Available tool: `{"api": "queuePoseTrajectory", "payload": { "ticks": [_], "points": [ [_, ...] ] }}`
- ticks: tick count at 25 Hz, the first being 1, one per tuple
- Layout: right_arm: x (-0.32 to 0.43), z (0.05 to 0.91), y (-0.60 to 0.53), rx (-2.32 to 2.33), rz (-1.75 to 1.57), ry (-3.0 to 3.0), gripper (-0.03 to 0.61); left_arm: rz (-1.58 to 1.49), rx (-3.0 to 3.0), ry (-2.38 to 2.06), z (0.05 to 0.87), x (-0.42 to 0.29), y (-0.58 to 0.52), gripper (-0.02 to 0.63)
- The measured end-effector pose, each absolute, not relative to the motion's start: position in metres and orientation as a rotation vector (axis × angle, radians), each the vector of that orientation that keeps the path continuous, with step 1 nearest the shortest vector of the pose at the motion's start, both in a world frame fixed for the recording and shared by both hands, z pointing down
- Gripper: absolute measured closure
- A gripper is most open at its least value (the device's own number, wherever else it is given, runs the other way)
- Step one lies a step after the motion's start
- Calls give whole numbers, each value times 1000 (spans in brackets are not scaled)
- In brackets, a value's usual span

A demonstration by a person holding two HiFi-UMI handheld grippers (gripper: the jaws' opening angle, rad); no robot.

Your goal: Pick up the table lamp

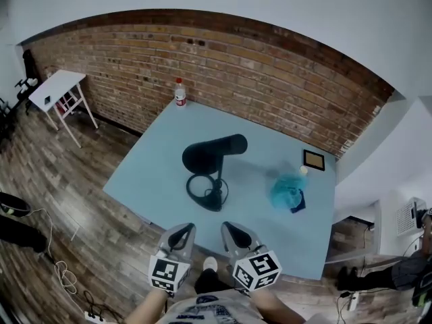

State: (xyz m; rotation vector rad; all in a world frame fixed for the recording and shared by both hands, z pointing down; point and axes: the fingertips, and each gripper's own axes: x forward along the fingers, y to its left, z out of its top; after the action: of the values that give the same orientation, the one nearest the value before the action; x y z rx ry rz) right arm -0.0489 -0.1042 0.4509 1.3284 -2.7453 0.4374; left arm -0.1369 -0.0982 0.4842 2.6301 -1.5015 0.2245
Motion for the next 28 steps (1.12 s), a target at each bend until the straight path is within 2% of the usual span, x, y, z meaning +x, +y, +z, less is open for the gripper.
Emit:
{"api": "queuePoseTrajectory", "payload": {
  "ticks": [15,28],
  "points": [
    [-25,456,-232,1275,447,-2770,580,259,2613,-1514,494,-110,-226,623],
    [-36,457,-250,1154,312,-2820,578,318,2565,-1476,515,-100,-241,623]
  ]
}}
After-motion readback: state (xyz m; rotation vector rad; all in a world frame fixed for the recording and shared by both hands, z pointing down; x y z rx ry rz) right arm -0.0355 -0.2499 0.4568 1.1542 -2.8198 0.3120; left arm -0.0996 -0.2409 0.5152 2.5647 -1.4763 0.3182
